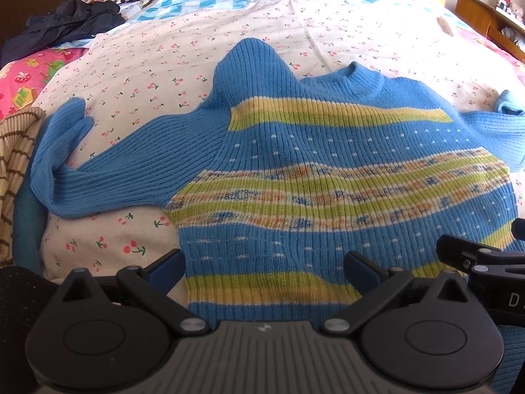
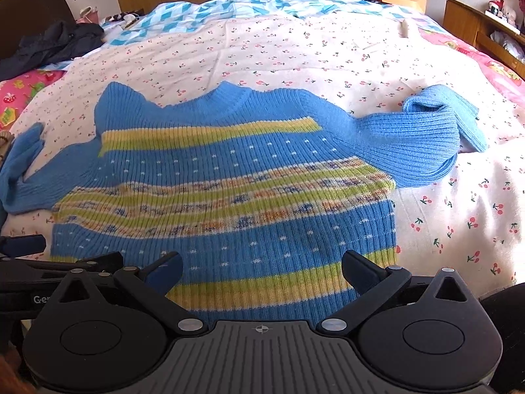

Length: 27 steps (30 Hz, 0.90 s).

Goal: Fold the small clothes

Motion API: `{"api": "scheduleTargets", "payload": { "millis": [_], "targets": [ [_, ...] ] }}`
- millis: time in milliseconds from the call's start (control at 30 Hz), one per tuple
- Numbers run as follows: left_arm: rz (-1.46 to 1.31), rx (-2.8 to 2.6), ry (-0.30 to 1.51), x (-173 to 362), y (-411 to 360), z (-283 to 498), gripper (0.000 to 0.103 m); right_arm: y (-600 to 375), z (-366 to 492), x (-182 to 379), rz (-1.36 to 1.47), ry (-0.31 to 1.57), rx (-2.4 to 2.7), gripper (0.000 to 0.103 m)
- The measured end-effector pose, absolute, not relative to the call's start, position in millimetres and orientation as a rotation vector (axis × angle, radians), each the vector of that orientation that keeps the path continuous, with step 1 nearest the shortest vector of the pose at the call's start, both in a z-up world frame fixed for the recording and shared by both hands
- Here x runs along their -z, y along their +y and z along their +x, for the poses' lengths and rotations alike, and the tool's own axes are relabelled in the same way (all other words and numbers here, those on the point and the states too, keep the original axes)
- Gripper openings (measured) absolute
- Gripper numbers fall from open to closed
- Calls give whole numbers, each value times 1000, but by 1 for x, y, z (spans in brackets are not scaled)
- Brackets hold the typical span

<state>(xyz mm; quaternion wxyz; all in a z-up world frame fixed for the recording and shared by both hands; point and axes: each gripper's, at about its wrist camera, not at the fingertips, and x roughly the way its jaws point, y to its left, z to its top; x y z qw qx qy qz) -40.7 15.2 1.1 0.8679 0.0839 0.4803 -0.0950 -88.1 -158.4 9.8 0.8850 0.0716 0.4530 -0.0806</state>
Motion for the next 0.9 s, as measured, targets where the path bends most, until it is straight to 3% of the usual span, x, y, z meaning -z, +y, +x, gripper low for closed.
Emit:
{"api": "scheduleTargets", "payload": {
  "millis": [900],
  "targets": [
    [177,247,1048,-7,12,-52,103,-164,-105,-17,213,1019,163,103]
  ]
}}
